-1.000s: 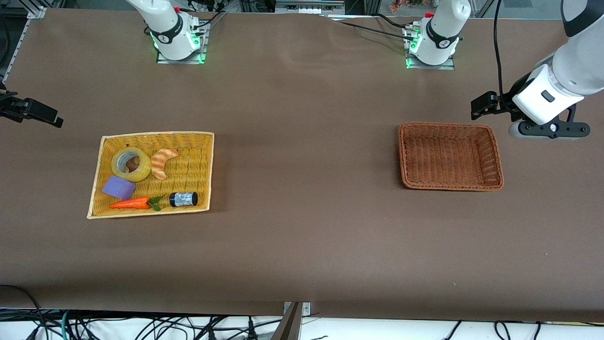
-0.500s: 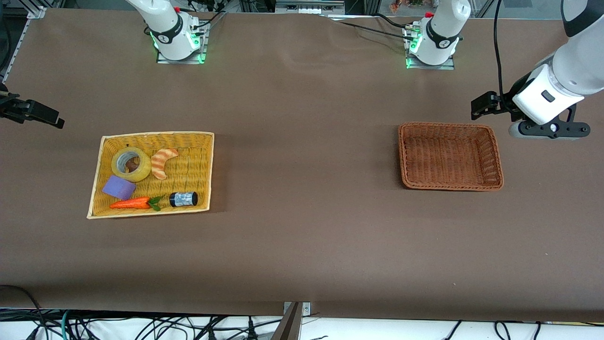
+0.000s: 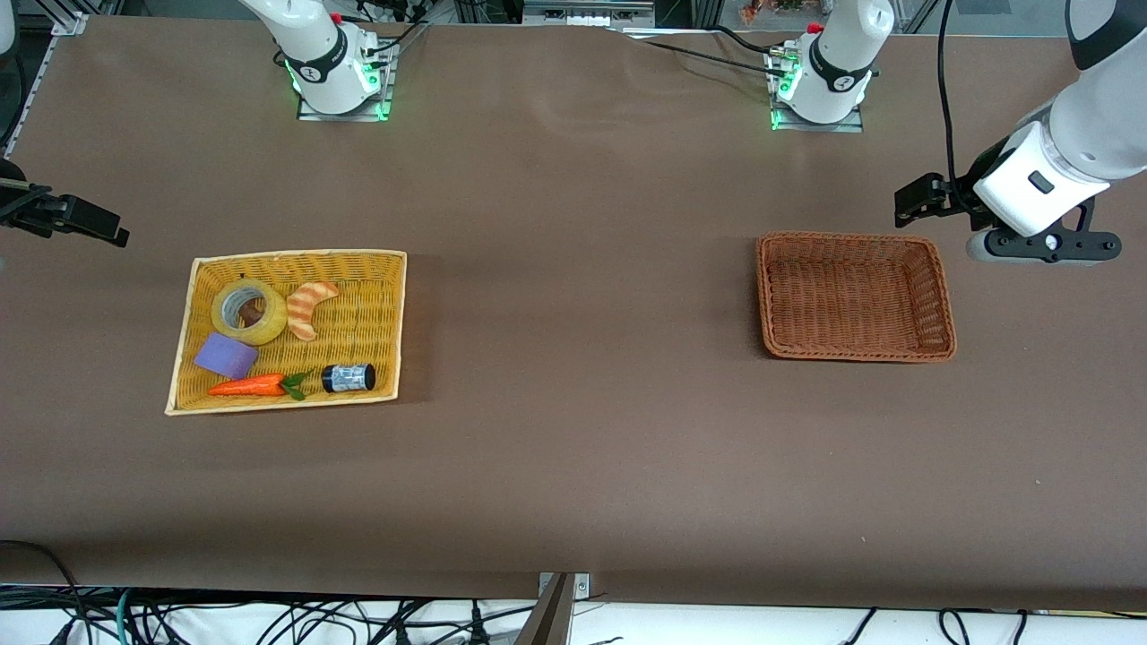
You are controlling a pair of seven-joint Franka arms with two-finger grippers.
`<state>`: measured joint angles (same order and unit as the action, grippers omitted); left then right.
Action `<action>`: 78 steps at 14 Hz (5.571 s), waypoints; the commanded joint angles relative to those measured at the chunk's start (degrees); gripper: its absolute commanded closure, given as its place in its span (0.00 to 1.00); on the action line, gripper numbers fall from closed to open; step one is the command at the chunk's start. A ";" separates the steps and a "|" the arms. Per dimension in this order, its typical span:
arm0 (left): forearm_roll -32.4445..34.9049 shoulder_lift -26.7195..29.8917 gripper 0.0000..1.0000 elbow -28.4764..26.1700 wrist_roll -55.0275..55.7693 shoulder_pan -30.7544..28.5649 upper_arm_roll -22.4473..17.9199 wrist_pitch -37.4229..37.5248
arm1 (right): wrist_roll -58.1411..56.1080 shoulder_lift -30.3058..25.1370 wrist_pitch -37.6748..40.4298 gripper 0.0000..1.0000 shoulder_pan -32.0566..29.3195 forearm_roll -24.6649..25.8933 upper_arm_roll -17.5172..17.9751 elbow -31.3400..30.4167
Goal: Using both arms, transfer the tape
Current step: 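Reach the right gripper down over the tape roll in the yellow tray, then close the right gripper on the tape roll's rim and lift it, then carry the tape roll with the right gripper toward the table middle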
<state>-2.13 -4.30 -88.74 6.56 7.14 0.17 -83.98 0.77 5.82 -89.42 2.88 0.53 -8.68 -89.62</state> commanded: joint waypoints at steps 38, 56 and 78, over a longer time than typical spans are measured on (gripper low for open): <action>0.64 -0.71 0.00 1.81 0.12 -0.02 0.01 1.36 | 5.20 7.89 -53.31 0.00 1.78 -4.49 3.06 -40.63; 0.64 -0.71 0.00 1.81 0.12 -0.02 0.01 1.36 | 1.86 8.51 -57.10 0.94 1.78 -4.40 3.76 -42.30; 0.73 -0.80 0.00 1.55 -0.23 -0.63 -0.17 1.45 | 51.04 8.04 -35.47 0.98 10.99 -3.61 31.80 -17.02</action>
<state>-2.13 -4.35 -88.65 6.56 6.76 -0.06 -83.89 45.77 7.04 -126.63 10.46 -3.54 23.14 -115.01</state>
